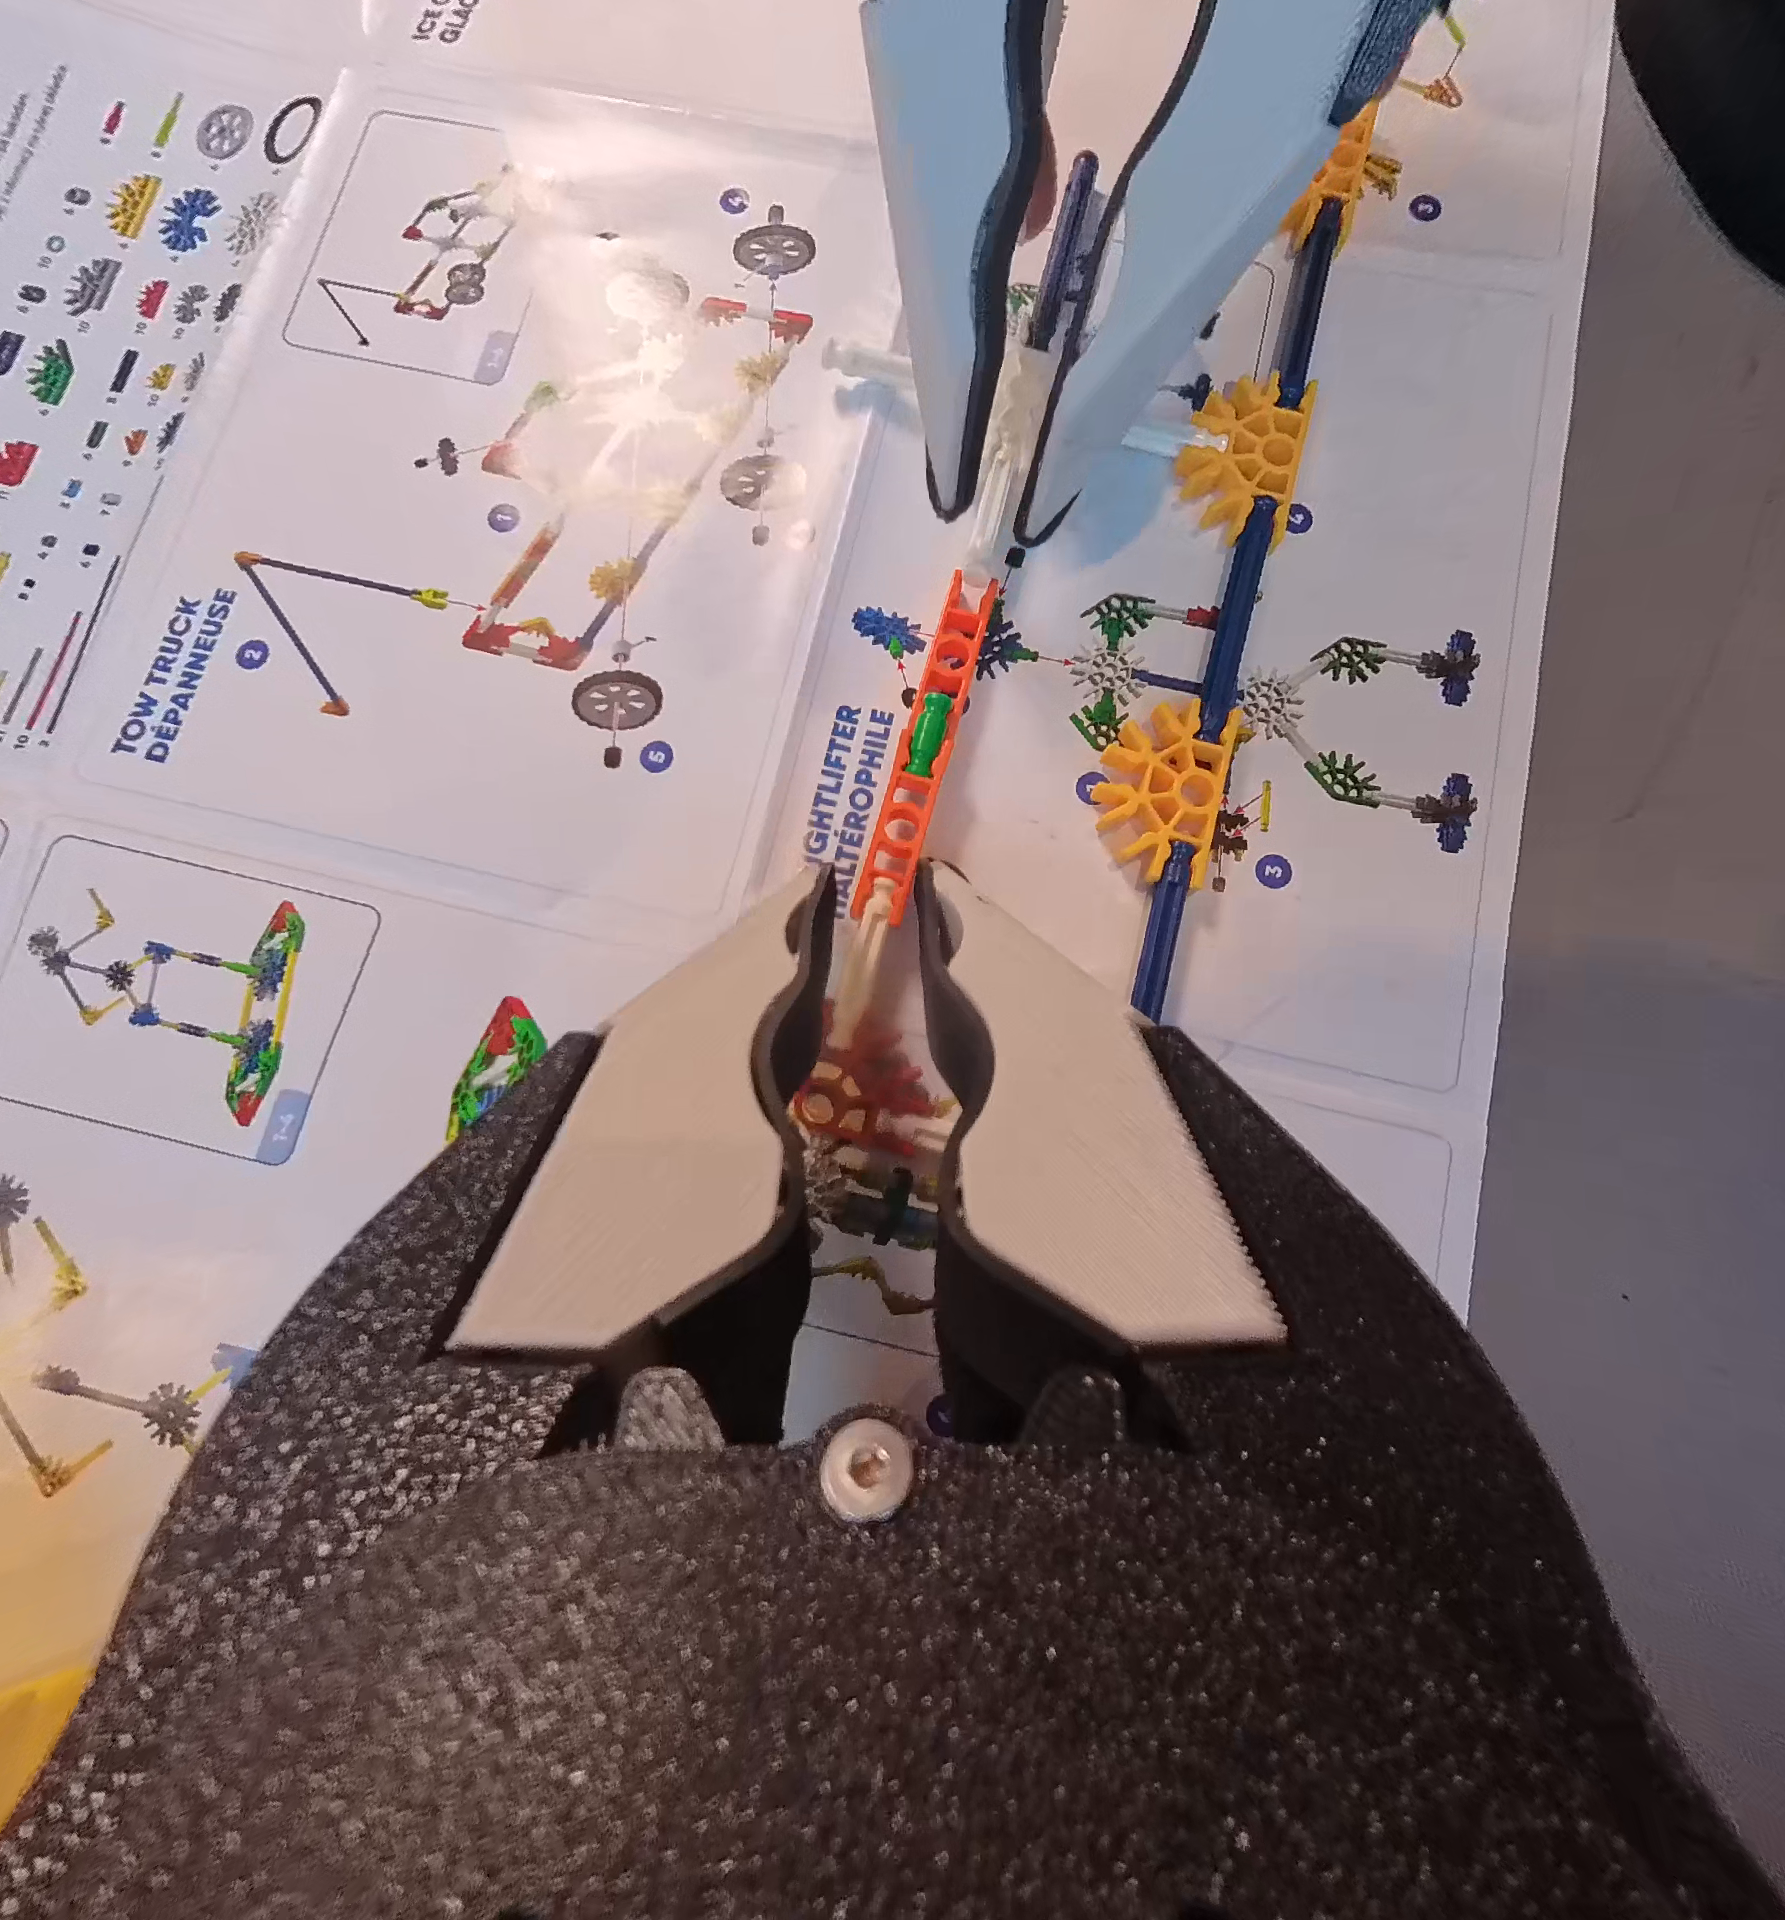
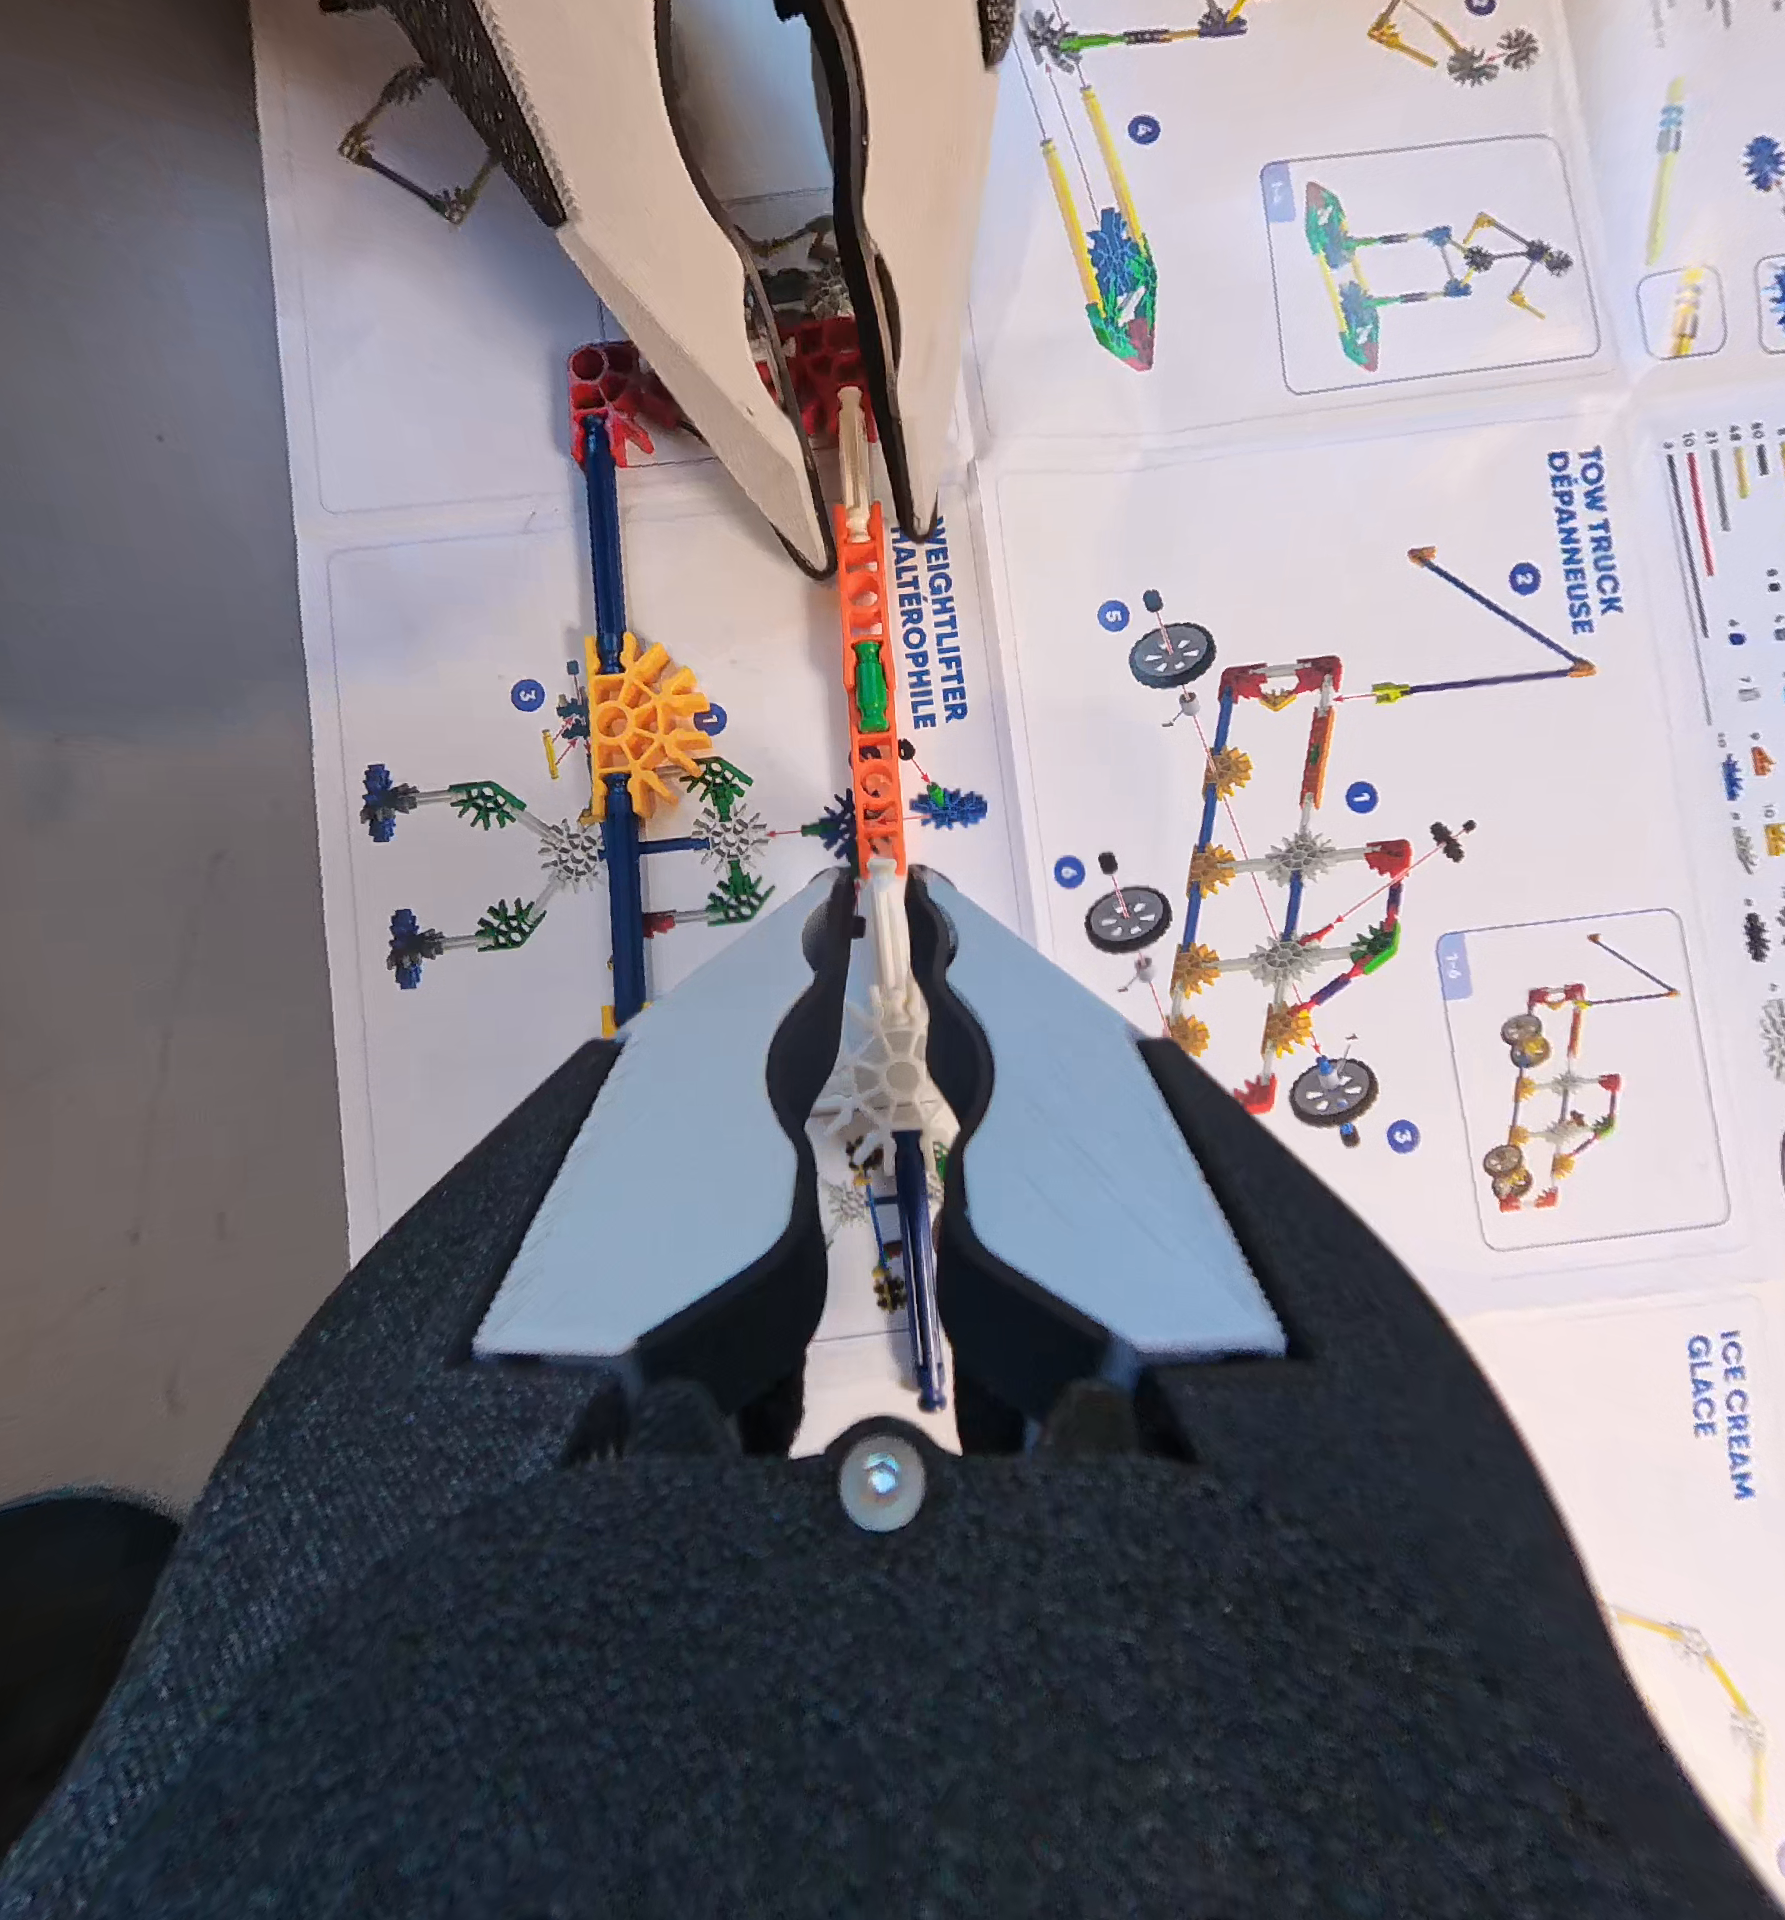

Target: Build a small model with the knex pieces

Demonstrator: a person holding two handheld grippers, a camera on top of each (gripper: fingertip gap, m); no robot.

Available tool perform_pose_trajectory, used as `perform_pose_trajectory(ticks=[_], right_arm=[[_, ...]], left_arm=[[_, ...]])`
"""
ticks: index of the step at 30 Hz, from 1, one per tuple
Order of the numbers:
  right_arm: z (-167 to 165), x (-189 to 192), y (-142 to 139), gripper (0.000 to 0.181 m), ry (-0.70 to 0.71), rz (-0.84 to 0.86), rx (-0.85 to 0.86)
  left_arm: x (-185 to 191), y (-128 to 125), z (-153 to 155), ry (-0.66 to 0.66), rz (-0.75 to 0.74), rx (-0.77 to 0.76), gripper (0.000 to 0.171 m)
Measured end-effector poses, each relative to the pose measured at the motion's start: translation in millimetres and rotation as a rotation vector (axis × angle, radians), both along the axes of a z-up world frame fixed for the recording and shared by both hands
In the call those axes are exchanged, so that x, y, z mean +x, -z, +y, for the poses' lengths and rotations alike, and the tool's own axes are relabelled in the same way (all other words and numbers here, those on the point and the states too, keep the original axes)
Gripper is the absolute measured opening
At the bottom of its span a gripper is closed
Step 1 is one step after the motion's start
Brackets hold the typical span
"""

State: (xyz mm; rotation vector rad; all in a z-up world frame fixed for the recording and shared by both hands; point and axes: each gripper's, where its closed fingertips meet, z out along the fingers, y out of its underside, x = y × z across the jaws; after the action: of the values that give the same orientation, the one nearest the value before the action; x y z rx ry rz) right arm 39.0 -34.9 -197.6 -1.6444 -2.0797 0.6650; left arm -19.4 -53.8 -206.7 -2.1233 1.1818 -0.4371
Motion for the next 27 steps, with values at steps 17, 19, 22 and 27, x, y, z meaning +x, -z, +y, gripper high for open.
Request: perform_pose_trajectory(ticks=[17, 19, 22, 27], right_arm=[[-1.9, -7.2, 7.7, 0.013, -0.029, -0.022, 0.044], [-1.6, -7.0, 8.0, 0.014, -0.024, -0.018, 0.038], [-2.6, -7.9, 8.4, 0.015, -0.02, -0.007, 0.021], [-2.1, -8.6, 10.3, 0.016, -0.02, -0.012, 0.013]], left_arm=[[2.8, 4.5, -0.4, 0.014, 0.016, 0.005, 0.01], [2.9, 4.6, -0.4, 0.014, 0.015, 0.005, 0.01], [2.9, 4.5, -0.4, 0.012, 0.012, 0.004, 0.01], [3.0, 4.6, -0.4, 0.011, 0.007, 0.001, 0.01]])
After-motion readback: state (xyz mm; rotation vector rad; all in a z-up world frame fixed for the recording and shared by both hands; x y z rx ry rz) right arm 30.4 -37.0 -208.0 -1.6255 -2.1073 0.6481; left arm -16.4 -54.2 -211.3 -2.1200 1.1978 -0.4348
